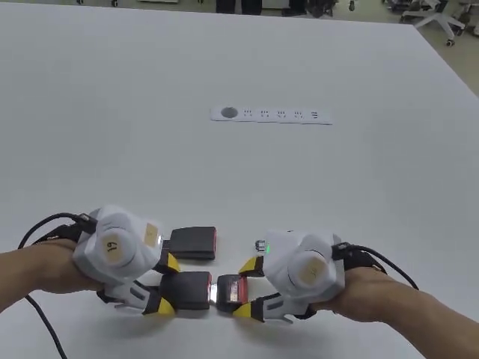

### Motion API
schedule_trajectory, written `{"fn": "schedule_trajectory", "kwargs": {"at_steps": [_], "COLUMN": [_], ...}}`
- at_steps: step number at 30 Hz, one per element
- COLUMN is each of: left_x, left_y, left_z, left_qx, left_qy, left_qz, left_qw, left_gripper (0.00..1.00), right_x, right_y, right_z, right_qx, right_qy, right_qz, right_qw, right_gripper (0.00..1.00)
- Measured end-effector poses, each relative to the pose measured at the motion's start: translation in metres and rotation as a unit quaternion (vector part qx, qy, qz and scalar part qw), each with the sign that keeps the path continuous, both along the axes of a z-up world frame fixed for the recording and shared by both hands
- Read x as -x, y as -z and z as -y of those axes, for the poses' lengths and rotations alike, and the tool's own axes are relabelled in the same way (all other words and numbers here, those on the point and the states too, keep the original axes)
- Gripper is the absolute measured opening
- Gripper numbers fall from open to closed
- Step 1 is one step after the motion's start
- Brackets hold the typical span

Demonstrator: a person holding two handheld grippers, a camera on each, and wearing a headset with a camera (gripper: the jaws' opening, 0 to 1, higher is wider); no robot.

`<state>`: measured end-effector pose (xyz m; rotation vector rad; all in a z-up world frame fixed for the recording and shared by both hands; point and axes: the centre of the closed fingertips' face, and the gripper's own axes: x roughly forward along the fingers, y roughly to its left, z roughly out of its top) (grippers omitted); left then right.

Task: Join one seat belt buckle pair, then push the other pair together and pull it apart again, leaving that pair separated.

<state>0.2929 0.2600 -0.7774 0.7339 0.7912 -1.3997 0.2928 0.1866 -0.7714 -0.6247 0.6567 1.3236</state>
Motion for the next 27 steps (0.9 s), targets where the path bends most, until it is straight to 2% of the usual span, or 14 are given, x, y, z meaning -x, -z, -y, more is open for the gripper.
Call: {"fn": "schedule_trajectory", "kwargs": {"at_steps": [6, 10, 12, 20, 24, 27], "left_x": [0.0, 0.0, -0.002, -0.003, -0.005, -0.012], "left_y": [-0.001, -0.003, -0.007, -0.018, -0.026, -0.03], "left_z": [-0.002, -0.003, -0.003, -0.003, -0.003, -0.004], "left_qx": [0.0, 0.01, 0.016, 0.029, 0.038, 0.047], "left_qy": [-0.006, -0.02, -0.026, -0.047, -0.055, -0.062], "left_qz": [0.005, 0.003, 0.003, 0.001, 0.005, 0.011], "left_qw": [1.0, 0.9998, 0.9995, 0.9985, 0.9977, 0.9969], "left_gripper": [0.4, 0.43, 0.43, 0.47, 0.49, 0.49], "right_x": [-0.001, -0.001, -0.005, -0.009, -0.015, -0.02], "right_y": [-0.001, -0.011, -0.008, -0.021, -0.025, -0.029], "right_z": [0.0, 0.002, 0.005, 0.016, 0.022, 0.026], "right_qx": [-0.002, -0.007, -0.008, -0.007, -0.01, -0.014], "right_qy": [-0.003, 0.005, 0.009, 0.016, 0.021, 0.025], "right_qz": [0.01, 0.01, 0.011, 0.019, 0.025, 0.029], "right_qw": [0.9999, 0.9999, 0.9999, 0.9997, 0.9994, 0.9992], "right_gripper": [0.31, 0.34, 0.35, 0.41, 0.45, 0.45]}}
